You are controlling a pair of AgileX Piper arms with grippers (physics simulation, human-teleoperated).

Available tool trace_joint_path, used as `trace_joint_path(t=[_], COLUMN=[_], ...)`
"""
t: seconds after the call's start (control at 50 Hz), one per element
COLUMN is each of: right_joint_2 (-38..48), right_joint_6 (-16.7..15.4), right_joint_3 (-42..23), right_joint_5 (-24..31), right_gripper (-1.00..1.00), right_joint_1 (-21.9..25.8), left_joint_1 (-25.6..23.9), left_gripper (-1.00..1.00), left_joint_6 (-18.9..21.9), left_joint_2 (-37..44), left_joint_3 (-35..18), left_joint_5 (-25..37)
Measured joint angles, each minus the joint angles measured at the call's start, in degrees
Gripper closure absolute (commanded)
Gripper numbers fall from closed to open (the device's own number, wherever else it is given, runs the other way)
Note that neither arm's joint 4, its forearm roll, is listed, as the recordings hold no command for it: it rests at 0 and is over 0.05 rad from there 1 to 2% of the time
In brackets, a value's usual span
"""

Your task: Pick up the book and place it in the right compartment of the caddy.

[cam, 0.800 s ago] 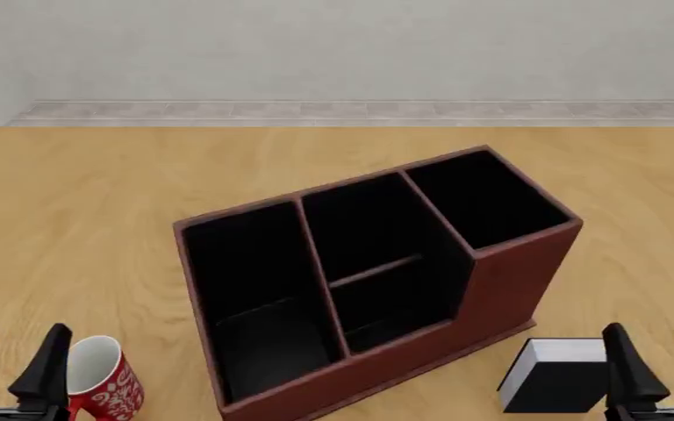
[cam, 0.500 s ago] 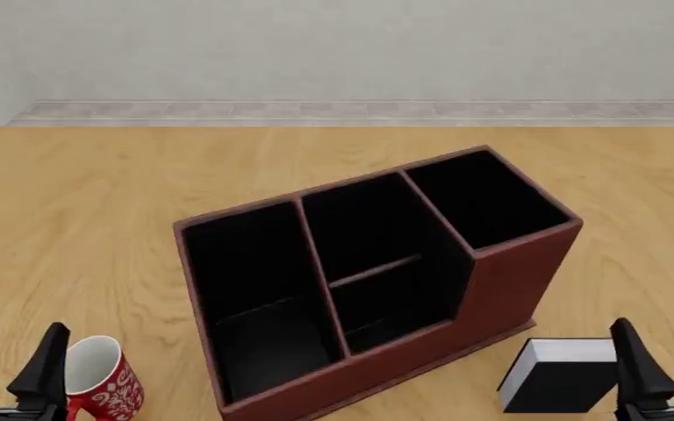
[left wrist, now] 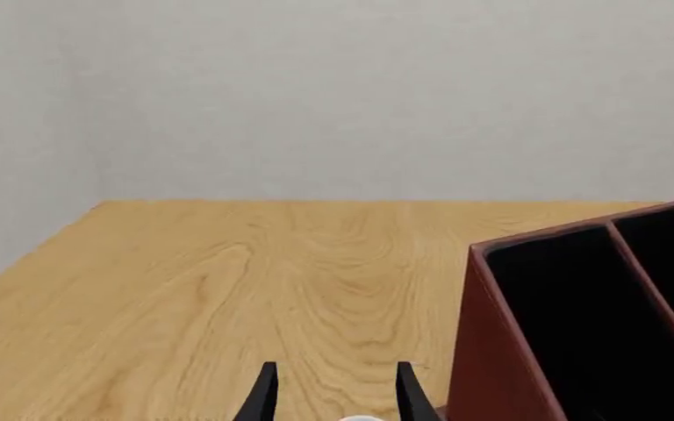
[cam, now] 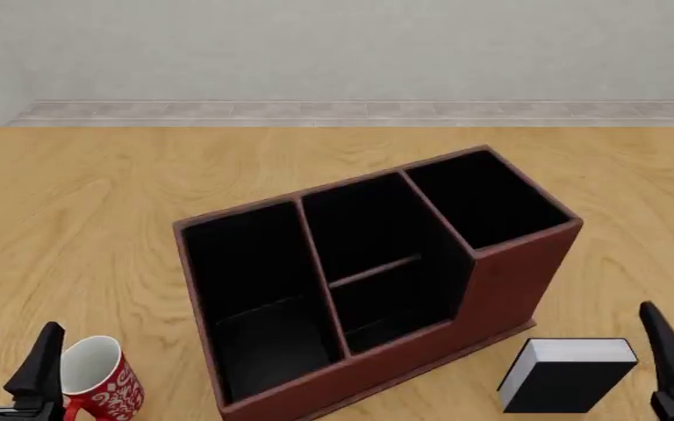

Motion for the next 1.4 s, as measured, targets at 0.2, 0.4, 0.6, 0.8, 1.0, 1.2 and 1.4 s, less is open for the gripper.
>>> trace_joint_path(t=[0.2,0.4,0.6,0.8,1.0,1.2,1.4], right_joint_2=[5.19,10.50,15.02,17.78,19.27,20.64,22.35], right_joint_6=[-7.01,-15.08,-22.62,-29.52,-34.14,-36.83,-38.99], right_joint_3=[-7.00,-13.21,-18.01,-21.46,-23.69,-25.63,-26.64], right_joint_5=[7.38,14.47,19.58,24.40,29.15,33.28,36.46], right_gripper=[-1.00,-1.00,-1.00,-1.00,-1.00,-1.00,-1.00], right_joint_1=[0.42,-0.47,-1.53,-2.79,-3.22,-2.71,-1.84], left_joint_1=[0.31,0.69,0.75,0.74,0.53,0.42,0.34], left_gripper=[-1.00,-1.00,-1.00,-1.00,-1.00,-1.00,-1.00], left_joint_6=[0.00,-0.19,-0.21,-0.14,-0.08,0.05,0.21], left_joint_2=[0.01,0.08,0.42,0.52,0.61,0.45,0.55], left_joint_3=[0.04,0.12,0.15,0.18,0.22,0.23,0.21], left_joint_5=[-0.07,-0.27,-0.68,-0.81,-0.79,-0.40,-0.34])
